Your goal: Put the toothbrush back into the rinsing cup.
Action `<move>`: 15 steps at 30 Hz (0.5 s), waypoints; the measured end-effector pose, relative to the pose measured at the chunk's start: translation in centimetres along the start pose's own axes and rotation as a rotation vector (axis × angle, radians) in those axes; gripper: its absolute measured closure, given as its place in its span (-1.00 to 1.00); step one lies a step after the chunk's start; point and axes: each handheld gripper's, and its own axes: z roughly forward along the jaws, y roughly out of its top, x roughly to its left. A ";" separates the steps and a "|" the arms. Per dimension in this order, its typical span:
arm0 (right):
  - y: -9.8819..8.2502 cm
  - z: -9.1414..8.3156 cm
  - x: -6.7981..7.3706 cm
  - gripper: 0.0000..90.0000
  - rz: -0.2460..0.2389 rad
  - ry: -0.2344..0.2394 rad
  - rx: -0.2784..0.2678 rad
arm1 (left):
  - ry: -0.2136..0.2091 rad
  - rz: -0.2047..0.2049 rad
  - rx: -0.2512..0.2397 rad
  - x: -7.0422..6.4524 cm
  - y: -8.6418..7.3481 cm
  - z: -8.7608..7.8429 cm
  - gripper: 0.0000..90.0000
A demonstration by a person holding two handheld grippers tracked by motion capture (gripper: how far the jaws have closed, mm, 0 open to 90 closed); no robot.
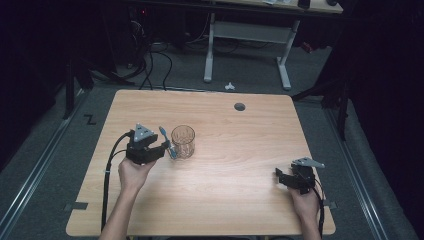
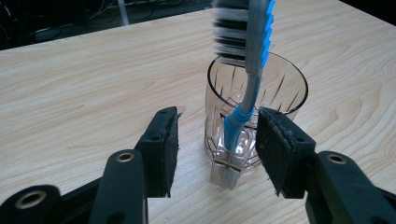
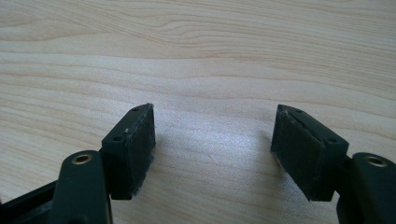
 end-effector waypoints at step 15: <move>0.0 0.0 0.0 -0.32 0.000 0.000 0.001 | 0.026 -0.017 -0.017 0.5 -1.1 -1.5 0.09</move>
